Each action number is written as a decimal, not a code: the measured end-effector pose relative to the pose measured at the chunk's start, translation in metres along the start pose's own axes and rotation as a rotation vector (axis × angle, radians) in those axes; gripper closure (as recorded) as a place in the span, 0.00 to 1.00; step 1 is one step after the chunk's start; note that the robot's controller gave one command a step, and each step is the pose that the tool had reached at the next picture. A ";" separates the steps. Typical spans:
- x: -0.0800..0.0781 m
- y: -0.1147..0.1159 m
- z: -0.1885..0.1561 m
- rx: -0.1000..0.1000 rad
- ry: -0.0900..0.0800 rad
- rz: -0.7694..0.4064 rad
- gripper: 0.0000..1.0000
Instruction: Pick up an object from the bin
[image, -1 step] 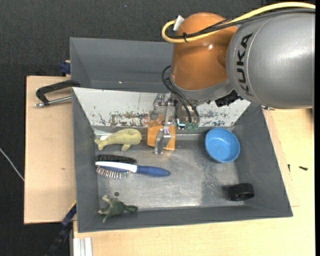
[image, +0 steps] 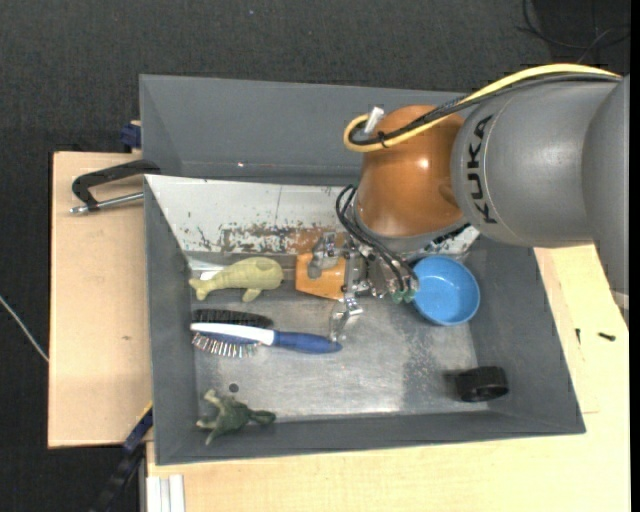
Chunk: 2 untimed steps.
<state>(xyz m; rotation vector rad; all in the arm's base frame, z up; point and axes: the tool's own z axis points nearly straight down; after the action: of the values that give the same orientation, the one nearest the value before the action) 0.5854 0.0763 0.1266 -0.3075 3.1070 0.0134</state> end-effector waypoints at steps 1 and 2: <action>0.022 0.037 -0.057 0.006 0.010 0.453 0.00; 0.045 -0.015 -0.003 0.014 0.021 0.639 0.00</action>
Offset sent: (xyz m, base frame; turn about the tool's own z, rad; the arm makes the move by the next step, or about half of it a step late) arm -0.0315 0.0284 0.0541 0.4572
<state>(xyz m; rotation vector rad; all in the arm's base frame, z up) 0.5446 0.0530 0.1287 0.6896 3.0688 -0.0018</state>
